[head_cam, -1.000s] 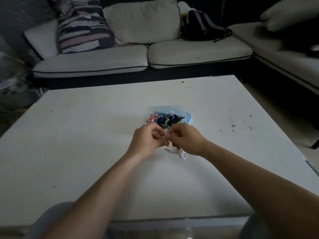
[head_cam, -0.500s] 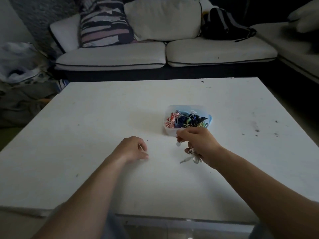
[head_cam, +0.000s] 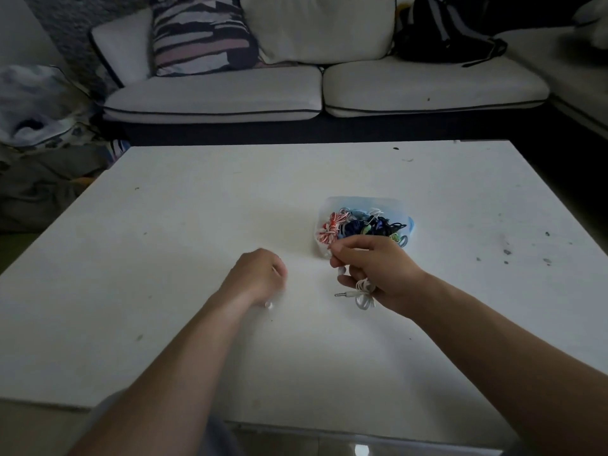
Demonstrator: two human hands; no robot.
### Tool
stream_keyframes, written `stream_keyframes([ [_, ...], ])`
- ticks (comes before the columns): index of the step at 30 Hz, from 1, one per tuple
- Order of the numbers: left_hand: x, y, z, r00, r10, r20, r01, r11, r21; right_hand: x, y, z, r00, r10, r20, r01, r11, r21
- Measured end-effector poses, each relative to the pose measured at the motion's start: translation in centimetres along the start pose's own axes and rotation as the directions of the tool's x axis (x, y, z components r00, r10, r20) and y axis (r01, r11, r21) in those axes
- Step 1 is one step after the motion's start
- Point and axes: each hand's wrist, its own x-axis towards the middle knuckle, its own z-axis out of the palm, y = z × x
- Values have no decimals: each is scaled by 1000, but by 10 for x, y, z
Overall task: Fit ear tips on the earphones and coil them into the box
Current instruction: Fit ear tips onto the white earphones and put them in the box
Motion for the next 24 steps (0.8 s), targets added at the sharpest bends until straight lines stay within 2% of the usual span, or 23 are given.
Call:
stream_keyframes([
  [2, -1, 12, -7, 993, 96, -67, -104, 987, -123, 1, -4, -1, 1000, -17, 3, 17, 1000, 6],
  [4, -8, 27, -13, 983, 165, -85, -184, 918, -351, 2, -8, -2, 1000, -26, -12, 27, 999, 43],
  [7, -18, 43, -15, 988, 138, -75, -153, 744, -651, 2, -14, -3, 997, -71, -26, 72, 997, 32],
  [10, -26, 56, -14, 996, 91, -22, -65, 501, -863, -1, -19, -5, 992, -124, -22, 124, 992, 5],
  [13, -33, 68, -12, 996, 88, 31, 2, 312, -950, -3, -20, -6, 990, -143, -18, 143, 990, -8],
  [16, -36, 73, -13, 991, 105, 79, 56, 199, -978, -4, -20, -5, 989, -150, -18, 150, 989, -12],
  [20, -38, 71, -17, 988, 111, 109, 93, 137, -986, -5, -21, -5, 988, -153, -30, 153, 988, 17],
  [24, -40, 71, -17, 988, 124, 87, 64, 173, -983, -6, -22, -4, 986, -164, -17, 164, 986, 13],
])
